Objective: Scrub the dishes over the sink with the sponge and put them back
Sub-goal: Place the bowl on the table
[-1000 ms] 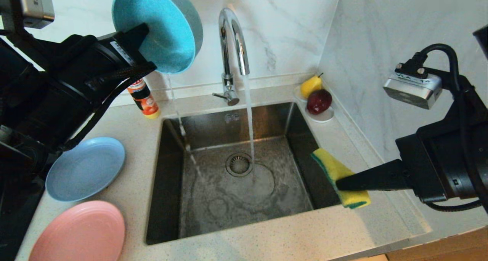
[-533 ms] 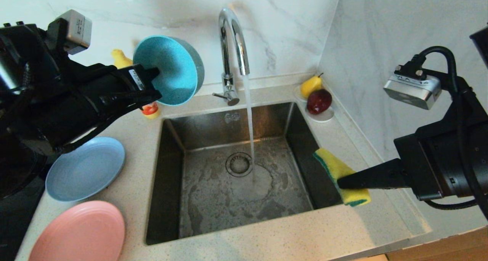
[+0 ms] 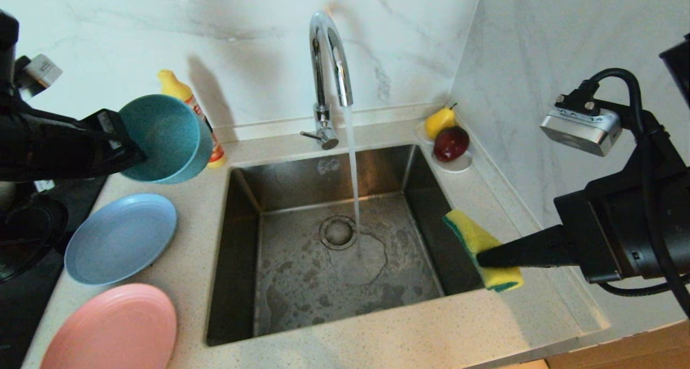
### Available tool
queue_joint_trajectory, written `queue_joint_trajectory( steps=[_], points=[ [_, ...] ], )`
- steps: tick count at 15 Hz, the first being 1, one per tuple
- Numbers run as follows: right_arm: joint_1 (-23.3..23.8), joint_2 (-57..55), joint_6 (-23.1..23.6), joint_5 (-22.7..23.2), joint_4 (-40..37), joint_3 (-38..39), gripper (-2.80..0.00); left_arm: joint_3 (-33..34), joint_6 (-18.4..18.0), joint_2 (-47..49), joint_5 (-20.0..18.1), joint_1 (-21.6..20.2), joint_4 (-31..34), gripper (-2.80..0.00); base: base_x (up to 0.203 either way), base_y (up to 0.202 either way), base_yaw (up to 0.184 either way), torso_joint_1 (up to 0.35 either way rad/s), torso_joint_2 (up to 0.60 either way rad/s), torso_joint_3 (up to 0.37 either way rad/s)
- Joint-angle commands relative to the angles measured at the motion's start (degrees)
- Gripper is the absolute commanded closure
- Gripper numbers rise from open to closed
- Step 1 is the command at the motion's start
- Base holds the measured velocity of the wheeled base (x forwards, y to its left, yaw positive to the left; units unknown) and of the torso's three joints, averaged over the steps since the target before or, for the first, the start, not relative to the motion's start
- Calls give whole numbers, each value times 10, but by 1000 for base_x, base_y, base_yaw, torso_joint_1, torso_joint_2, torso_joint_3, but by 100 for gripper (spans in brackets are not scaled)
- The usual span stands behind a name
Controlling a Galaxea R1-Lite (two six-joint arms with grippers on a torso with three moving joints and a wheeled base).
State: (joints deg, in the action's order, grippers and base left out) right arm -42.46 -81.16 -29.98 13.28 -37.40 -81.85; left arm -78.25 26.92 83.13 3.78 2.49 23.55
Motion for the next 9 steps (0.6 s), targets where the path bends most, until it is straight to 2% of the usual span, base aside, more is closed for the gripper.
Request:
queue_joint_trajectory(
  steps=[1,4,7,9],
  points=[
    [11,0,-1,1,-2,2,0,-31,31,7,-2,-69,64,0,0,0,0,0,0,0],
    [19,3,4,3,-1,13,0,-38,50,29,-16,-167,65,0,0,0,0,0,0,0],
    [19,-2,6,5,-1,17,0,-64,91,102,-30,-279,63,0,0,0,0,0,0,0],
    [19,-3,6,5,-1,18,0,-79,102,140,-48,-339,60,0,0,0,0,0,0,0]
  ],
)
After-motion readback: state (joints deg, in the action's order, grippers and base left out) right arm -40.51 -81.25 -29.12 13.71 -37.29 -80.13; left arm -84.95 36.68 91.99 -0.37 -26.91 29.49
